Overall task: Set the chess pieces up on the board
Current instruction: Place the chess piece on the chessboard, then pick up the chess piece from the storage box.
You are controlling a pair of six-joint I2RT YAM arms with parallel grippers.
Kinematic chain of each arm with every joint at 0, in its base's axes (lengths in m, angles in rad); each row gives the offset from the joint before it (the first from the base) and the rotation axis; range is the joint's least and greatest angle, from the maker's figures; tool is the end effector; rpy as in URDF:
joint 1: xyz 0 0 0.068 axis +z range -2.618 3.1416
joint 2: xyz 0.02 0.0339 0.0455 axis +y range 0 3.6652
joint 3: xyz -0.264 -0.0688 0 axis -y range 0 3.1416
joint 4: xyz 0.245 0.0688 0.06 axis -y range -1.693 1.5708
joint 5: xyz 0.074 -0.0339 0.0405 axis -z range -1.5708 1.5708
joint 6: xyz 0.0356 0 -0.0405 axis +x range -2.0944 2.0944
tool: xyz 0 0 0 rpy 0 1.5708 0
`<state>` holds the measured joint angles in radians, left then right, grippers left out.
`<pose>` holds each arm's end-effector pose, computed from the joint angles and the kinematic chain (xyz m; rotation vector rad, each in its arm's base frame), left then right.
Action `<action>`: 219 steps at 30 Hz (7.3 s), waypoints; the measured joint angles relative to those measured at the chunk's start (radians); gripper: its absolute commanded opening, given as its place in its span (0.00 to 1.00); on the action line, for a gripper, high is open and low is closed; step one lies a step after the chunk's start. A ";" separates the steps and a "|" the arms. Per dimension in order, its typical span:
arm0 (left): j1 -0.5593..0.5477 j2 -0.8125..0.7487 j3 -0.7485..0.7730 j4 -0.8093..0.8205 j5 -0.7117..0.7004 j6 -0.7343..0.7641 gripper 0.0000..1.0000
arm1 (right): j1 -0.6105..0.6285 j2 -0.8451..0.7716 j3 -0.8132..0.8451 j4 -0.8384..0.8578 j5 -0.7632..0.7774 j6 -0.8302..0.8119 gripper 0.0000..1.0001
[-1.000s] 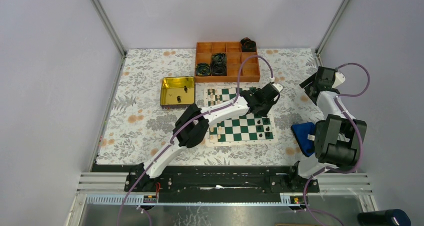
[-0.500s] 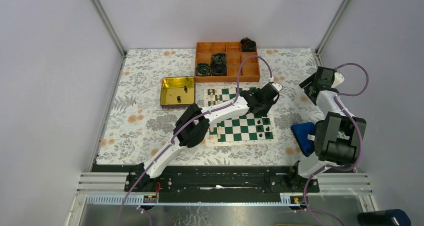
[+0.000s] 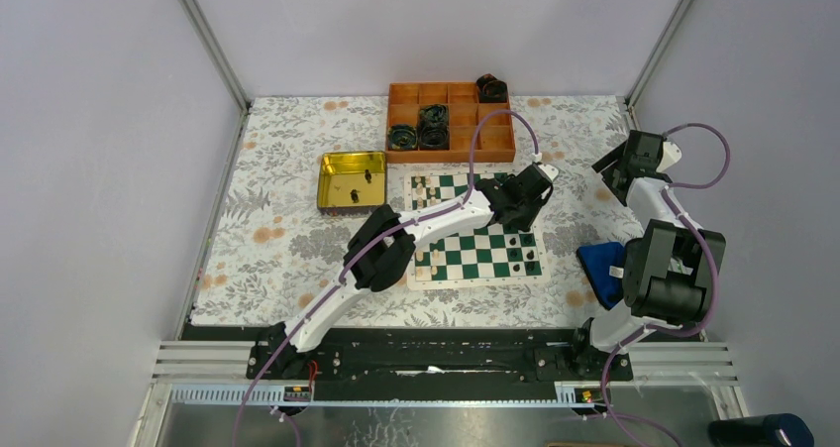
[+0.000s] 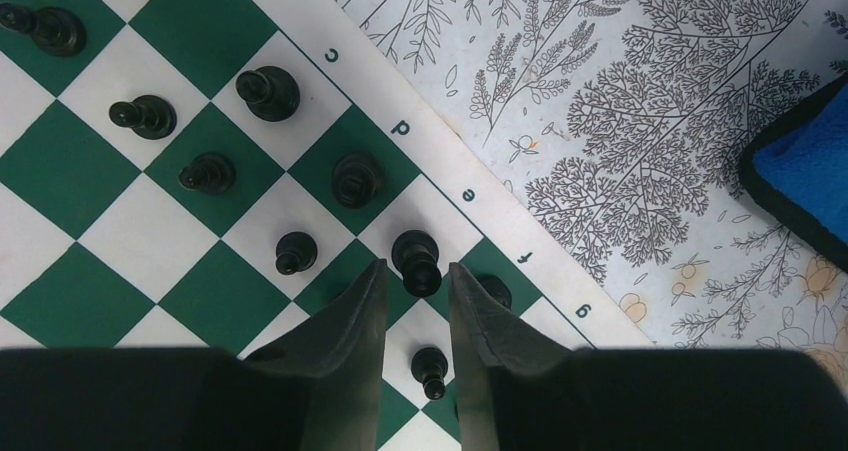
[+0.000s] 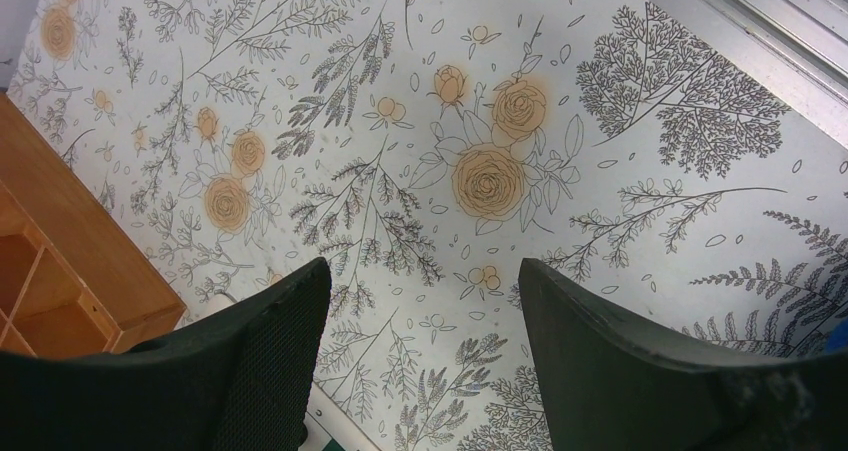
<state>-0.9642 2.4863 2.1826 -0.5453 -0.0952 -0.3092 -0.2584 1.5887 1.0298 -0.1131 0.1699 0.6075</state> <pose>0.3182 -0.4527 0.1762 0.7520 2.3514 -0.4593 0.3365 -0.0952 0.2305 1.0185 1.9854 -0.0002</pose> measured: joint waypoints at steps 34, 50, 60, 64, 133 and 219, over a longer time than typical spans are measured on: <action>-0.002 -0.422 -0.207 -0.010 -0.204 -0.010 0.87 | 0.031 0.003 0.077 -0.016 -0.038 -0.077 0.74; 0.220 -1.187 -0.865 -0.055 -0.517 -0.192 0.99 | 0.618 0.382 0.924 -0.337 -0.138 -0.332 0.73; 0.238 -1.415 -1.045 -0.132 -0.543 -0.337 0.99 | 0.942 0.694 1.242 -0.517 -0.204 -0.412 0.73; 0.238 -1.479 -1.064 -0.153 -0.552 -0.375 0.99 | 1.022 0.772 1.304 -0.525 -0.235 -0.429 0.74; 0.238 -1.637 -1.260 0.002 -0.494 -0.391 0.99 | 1.098 1.076 1.397 -0.259 -0.323 -0.498 0.50; 0.238 -1.670 -1.297 0.032 -0.481 -0.399 0.99 | 1.091 0.731 1.055 -0.220 -0.203 -0.597 0.00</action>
<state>-0.7265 0.8158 0.8856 -0.5137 -0.5762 -0.7078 0.8326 2.3192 2.0850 -0.3336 -0.0334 0.0101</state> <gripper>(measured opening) 0.989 0.249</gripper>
